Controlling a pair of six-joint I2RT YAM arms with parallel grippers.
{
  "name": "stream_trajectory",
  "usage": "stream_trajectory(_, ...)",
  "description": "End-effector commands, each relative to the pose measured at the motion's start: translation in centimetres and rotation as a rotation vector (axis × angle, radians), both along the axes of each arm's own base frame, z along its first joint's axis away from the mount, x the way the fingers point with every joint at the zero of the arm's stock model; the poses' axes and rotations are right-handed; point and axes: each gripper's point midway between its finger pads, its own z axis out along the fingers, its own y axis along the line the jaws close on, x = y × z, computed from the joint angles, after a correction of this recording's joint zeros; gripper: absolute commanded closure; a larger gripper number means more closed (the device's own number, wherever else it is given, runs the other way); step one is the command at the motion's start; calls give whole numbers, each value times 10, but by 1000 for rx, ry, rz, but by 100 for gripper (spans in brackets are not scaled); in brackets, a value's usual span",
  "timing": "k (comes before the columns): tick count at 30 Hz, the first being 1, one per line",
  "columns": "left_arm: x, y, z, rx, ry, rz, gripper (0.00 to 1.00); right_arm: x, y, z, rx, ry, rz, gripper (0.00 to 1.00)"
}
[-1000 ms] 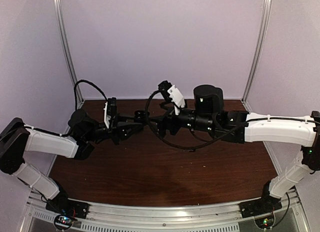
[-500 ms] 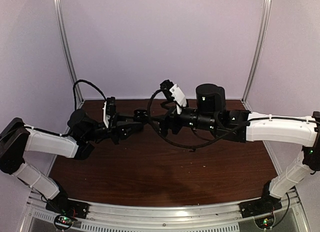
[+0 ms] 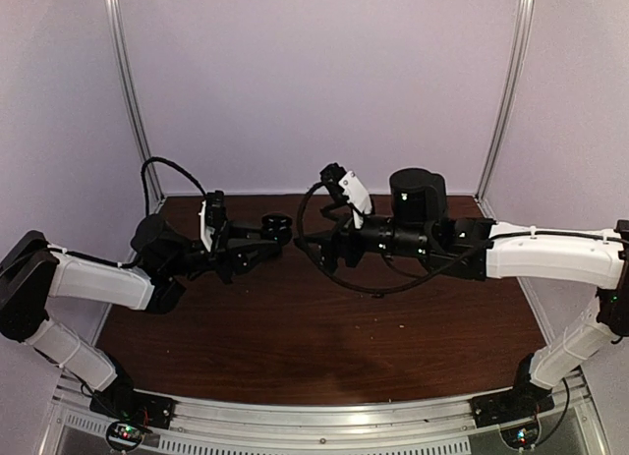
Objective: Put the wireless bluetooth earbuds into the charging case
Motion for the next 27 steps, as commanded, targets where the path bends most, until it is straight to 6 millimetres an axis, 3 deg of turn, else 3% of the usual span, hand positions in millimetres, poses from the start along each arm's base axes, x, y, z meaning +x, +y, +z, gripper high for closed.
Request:
stream_trajectory(1,-5,0,9,-27,-40,-17,100,-8,-7,19,52,-27,32,6)
stream_trajectory(6,1,1,4,-19,-22,19,100,1,-30,17,74,25,2,6)
stream_trajectory(11,4,2,-1,-12,-13,39,100,21,-74,-3,106,145,-79,7)
stream_trajectory(15,10,1,-6,7,-5,70,100,33,-104,-41,-4,250,-179,9)
stream_trajectory(22,14,-1,-13,24,14,79,100,35,-149,-143,-350,466,-371,15)
stream_trajectory(27,13,-1,-12,21,12,75,100,44,-162,-179,-293,604,-463,25)
